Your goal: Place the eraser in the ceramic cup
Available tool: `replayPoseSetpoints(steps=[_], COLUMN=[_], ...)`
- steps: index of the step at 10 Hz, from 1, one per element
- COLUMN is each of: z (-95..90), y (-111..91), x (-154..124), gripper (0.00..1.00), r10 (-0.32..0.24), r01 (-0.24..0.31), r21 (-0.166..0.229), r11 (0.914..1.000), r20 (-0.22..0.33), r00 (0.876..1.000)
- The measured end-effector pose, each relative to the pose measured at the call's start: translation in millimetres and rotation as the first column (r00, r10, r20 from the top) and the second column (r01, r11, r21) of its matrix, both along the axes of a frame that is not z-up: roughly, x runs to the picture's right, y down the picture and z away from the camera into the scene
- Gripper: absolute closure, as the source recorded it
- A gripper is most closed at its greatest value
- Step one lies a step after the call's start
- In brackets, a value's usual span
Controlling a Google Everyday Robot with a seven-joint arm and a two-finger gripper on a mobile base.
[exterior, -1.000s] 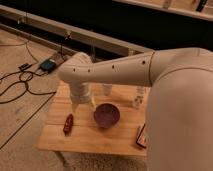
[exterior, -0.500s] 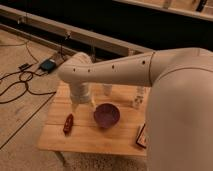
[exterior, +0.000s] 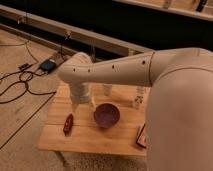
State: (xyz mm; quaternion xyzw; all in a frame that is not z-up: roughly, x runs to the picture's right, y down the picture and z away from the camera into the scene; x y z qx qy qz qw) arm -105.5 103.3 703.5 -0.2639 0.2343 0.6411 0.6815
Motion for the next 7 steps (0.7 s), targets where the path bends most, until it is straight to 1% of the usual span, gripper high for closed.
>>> replayPoseSetpoints(steps=[1,2,4,5,7], z=[8.3,18.9,33.7,39.8,42.1], y=[0.5,-1.2,-2.8,-0.6,11.0], x=[3.8,13.4,38.6,58.7,93.3], gripper=[0.35,0.35,0.35,0.35,0.35], r10=[0.018,0.048,0.110,0.147,0.202], r01=[-0.018,-0.047,-0.108,-0.144,-0.200], r21=[-0.002,0.004,0.020,0.028,0.030], r11=[0.9998,0.9989,0.9939,0.9891,0.9793], r20=[-0.012,-0.038,-0.097,-0.138,-0.198], r00=[1.000,0.998,0.989,0.980,0.959])
